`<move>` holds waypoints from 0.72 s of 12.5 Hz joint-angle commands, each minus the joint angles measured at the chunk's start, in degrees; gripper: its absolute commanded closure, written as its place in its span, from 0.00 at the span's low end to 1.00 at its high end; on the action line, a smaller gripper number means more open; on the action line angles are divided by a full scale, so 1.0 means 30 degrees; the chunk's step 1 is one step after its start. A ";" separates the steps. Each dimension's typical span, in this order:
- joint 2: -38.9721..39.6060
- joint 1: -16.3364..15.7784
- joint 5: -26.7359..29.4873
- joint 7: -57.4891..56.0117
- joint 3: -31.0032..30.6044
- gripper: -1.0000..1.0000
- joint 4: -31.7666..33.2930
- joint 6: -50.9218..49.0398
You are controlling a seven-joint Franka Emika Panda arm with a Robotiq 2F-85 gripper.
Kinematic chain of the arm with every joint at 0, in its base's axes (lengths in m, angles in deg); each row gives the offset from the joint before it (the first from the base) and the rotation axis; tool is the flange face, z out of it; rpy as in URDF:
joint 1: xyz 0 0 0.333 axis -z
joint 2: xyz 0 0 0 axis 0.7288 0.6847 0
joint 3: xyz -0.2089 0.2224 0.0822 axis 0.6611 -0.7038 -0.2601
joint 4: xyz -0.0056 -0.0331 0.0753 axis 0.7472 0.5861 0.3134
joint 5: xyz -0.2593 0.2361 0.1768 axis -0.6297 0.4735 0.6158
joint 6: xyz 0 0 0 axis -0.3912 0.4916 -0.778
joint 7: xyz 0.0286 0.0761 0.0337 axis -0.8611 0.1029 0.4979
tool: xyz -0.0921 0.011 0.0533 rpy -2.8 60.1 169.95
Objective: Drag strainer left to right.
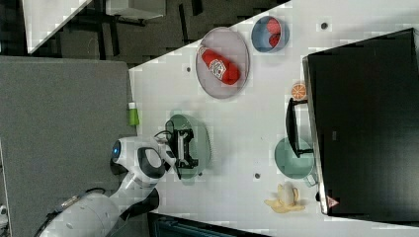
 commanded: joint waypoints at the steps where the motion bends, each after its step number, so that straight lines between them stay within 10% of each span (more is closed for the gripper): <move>1: -0.0887 0.1020 0.0005 -0.2057 0.1142 0.00 0.1029 0.1188; 9: -0.1518 0.1977 0.0005 -0.6302 0.4137 0.00 0.1752 0.1595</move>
